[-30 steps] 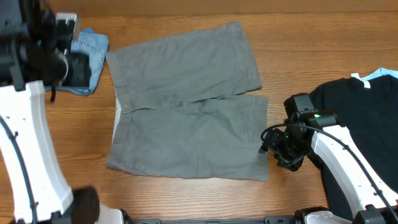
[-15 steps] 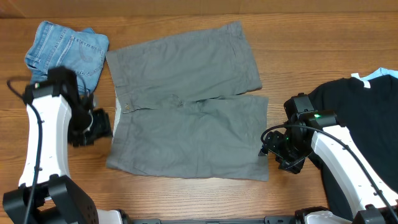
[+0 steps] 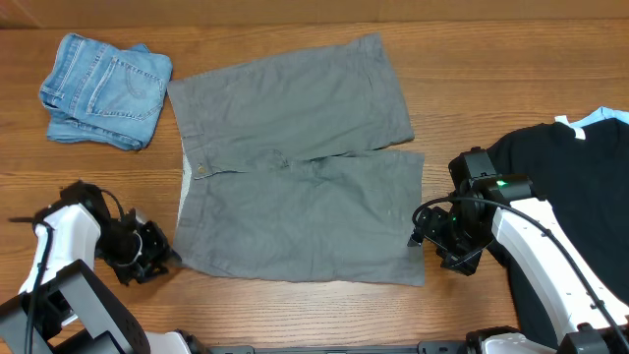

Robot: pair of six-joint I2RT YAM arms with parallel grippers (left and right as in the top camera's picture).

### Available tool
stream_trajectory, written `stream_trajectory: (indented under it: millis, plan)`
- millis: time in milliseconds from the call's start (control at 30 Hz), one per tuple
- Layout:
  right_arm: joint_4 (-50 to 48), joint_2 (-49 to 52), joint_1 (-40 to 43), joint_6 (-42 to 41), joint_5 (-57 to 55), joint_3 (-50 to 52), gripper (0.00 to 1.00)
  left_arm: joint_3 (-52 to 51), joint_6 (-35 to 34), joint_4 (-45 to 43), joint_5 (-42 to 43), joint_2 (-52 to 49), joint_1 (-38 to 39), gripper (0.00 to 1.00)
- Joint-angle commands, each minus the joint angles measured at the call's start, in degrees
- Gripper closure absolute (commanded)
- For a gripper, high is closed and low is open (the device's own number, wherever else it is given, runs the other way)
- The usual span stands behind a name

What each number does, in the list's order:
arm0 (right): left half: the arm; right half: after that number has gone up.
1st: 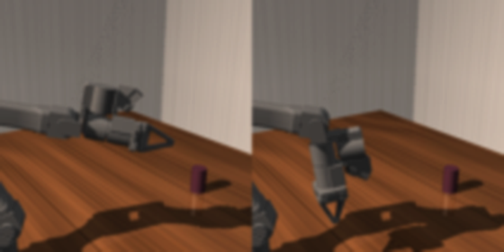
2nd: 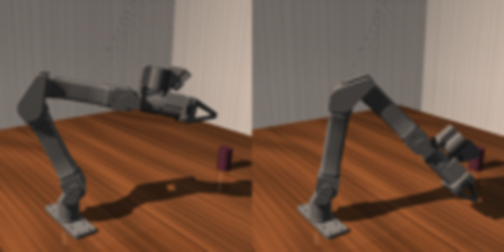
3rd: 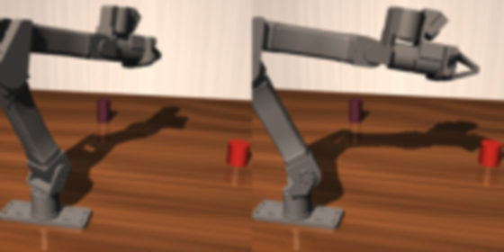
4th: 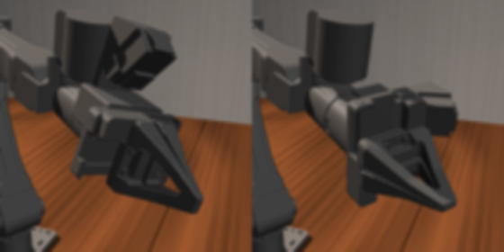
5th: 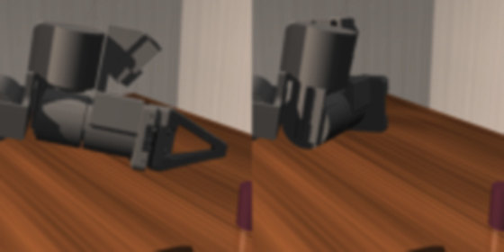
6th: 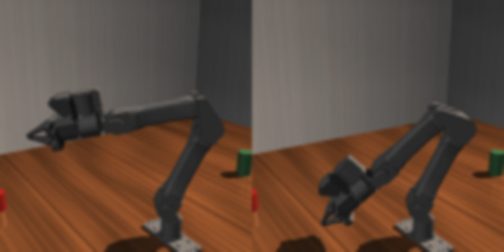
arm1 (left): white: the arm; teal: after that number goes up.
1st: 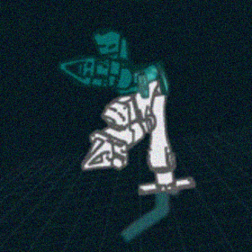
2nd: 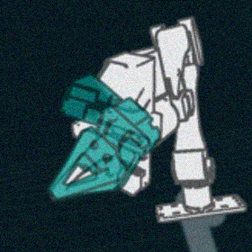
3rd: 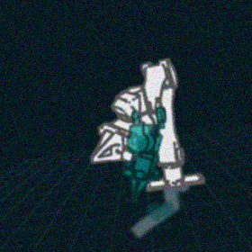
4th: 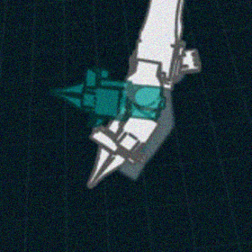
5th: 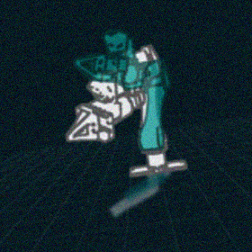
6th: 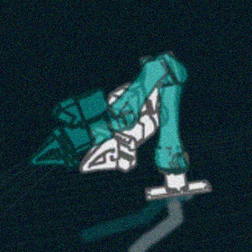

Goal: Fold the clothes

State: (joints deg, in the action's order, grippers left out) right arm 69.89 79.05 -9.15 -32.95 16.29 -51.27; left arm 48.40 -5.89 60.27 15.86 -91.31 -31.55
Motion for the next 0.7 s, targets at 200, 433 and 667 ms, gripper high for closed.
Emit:
stream_trajectory:
  millis: [200,433,667]
  plan:
    - [-0.1,0.0,-0.1,0.2,0.2,-0.2,0.25,-6.5,-1.9,-11.5,1.6,0.5,-0.2,0.66]
    - [-0.1,0.0,-0.1,0.2,0.2,-0.2,0.24,-8.8,-2.1,-13.7,-0.3,0.5,-0.2,0.56]
    - [0.1,0.0,-0.1,0.2,0.2,-0.2,0.25,-8.8,-2.4,-13.7,-0.3,0.5,-0.2,0.46]
